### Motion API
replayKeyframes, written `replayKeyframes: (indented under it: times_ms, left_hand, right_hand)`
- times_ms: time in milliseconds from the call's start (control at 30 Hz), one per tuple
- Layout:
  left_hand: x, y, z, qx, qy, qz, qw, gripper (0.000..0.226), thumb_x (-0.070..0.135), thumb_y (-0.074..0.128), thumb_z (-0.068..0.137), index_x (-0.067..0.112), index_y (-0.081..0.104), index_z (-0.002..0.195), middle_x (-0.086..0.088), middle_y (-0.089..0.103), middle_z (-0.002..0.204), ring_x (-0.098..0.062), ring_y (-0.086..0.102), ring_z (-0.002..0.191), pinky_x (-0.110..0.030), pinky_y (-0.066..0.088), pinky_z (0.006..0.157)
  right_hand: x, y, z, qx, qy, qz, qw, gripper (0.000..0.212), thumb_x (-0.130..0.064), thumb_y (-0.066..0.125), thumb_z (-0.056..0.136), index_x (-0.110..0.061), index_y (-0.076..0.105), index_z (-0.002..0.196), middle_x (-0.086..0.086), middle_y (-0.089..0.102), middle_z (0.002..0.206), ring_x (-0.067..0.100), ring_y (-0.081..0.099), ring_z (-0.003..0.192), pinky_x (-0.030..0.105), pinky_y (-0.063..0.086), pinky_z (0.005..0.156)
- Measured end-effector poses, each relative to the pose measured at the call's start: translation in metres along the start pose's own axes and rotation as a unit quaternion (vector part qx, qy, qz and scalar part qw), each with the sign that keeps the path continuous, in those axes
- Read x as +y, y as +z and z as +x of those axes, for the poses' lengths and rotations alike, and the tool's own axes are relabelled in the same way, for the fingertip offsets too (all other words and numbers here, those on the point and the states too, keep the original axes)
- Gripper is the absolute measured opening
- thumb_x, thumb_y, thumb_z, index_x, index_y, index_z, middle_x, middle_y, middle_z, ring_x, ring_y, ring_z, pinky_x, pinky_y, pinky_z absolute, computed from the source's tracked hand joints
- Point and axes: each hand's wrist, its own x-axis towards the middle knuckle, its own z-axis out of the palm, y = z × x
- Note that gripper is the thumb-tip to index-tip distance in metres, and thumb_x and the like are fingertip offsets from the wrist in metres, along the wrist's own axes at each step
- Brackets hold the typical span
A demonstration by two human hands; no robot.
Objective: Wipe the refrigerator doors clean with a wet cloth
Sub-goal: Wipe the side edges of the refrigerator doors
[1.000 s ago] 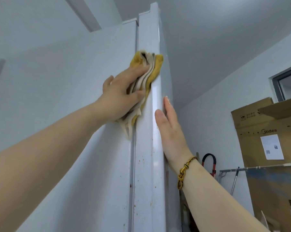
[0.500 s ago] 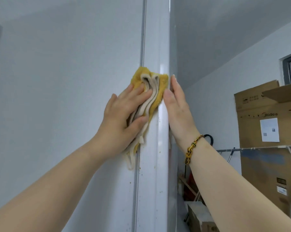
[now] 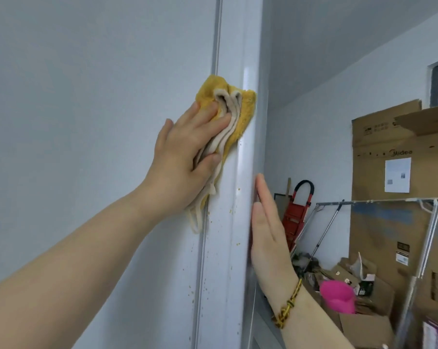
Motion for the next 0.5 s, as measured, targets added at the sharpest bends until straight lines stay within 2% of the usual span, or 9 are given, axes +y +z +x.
replayKeyframes:
  times_ms: [67, 133, 200, 267, 333, 433, 500]
  left_hand:
    - [-0.001, 0.011, -0.032, 0.005, 0.018, 0.014, 1.000, 0.053, 0.029, 0.041, 0.079, 0.032, 0.034, 0.131, 0.011, 0.031, 0.139, -0.015, 0.020, 0.134, -0.065, 0.023, 0.102]
    - [0.000, 0.021, -0.062, -0.007, 0.017, 0.041, 0.999, 0.048, 0.028, 0.041, 0.081, 0.028, 0.034, 0.128, 0.011, 0.035, 0.138, -0.019, 0.022, 0.131, -0.065, 0.027, 0.098]
    - [-0.001, 0.022, -0.070, -0.019, 0.018, 0.045, 0.999, 0.047, 0.029, 0.041, 0.081, 0.027, 0.034, 0.128, 0.007, 0.034, 0.136, -0.020, 0.021, 0.131, -0.062, 0.024, 0.098]
    - [-0.006, 0.015, -0.059, -0.033, 0.055, 0.065, 0.996, 0.048, 0.029, 0.042, 0.082, 0.026, 0.034, 0.129, 0.004, 0.038, 0.138, -0.022, 0.023, 0.131, -0.058, 0.021, 0.098]
    - [-0.009, 0.006, -0.035, -0.040, 0.063, 0.075, 0.994, 0.053, 0.031, 0.042, 0.081, 0.029, 0.033, 0.133, 0.004, 0.033, 0.137, -0.020, 0.021, 0.134, -0.054, 0.013, 0.100]
    - [-0.002, -0.004, 0.002, -0.032, 0.026, 0.017, 0.999, 0.058, 0.033, 0.044, 0.077, 0.033, 0.025, 0.131, 0.003, 0.028, 0.140, -0.020, 0.018, 0.137, -0.060, 0.008, 0.109]
    - [0.003, -0.002, 0.011, -0.016, -0.015, -0.028, 0.999, 0.057, 0.026, 0.050, 0.078, 0.033, 0.020, 0.127, 0.000, 0.028, 0.146, -0.018, 0.016, 0.139, -0.057, 0.006, 0.112]
  right_hand:
    - [0.005, 0.004, -0.004, 0.010, 0.019, 0.021, 1.000, 0.033, -0.026, 0.028, 0.099, -0.058, 0.024, 0.107, -0.042, 0.023, 0.125, -0.021, 0.023, 0.125, 0.007, 0.015, 0.110]
    - [0.003, 0.006, -0.006, 0.009, 0.030, 0.018, 0.999, 0.037, -0.020, 0.025, 0.100, -0.056, 0.023, 0.108, -0.036, 0.023, 0.129, -0.017, 0.021, 0.126, 0.006, 0.015, 0.108]
    - [0.000, 0.008, -0.004, 0.012, 0.023, 0.016, 1.000, 0.038, -0.019, 0.023, 0.100, -0.055, 0.022, 0.109, -0.031, 0.022, 0.133, -0.016, 0.019, 0.126, 0.005, 0.014, 0.106]
    - [0.002, 0.009, -0.004, 0.016, 0.024, 0.024, 0.999, 0.038, -0.018, 0.022, 0.100, -0.055, 0.022, 0.109, -0.029, 0.023, 0.135, -0.014, 0.019, 0.128, 0.010, 0.014, 0.111]
    - [0.004, 0.010, -0.003, 0.023, 0.022, 0.031, 0.999, 0.036, -0.020, 0.025, 0.100, -0.055, 0.023, 0.109, -0.034, 0.023, 0.132, -0.014, 0.020, 0.129, 0.014, 0.013, 0.113]
    - [0.008, 0.010, -0.003, 0.029, 0.018, 0.034, 0.999, 0.031, -0.030, 0.029, 0.094, -0.057, 0.023, 0.109, -0.041, 0.024, 0.124, -0.014, 0.020, 0.130, 0.016, 0.013, 0.113]
    - [0.009, 0.010, -0.003, 0.028, 0.020, 0.037, 0.999, 0.031, -0.036, 0.025, 0.087, -0.057, 0.024, 0.109, -0.042, 0.024, 0.124, -0.014, 0.020, 0.130, 0.015, 0.014, 0.113]
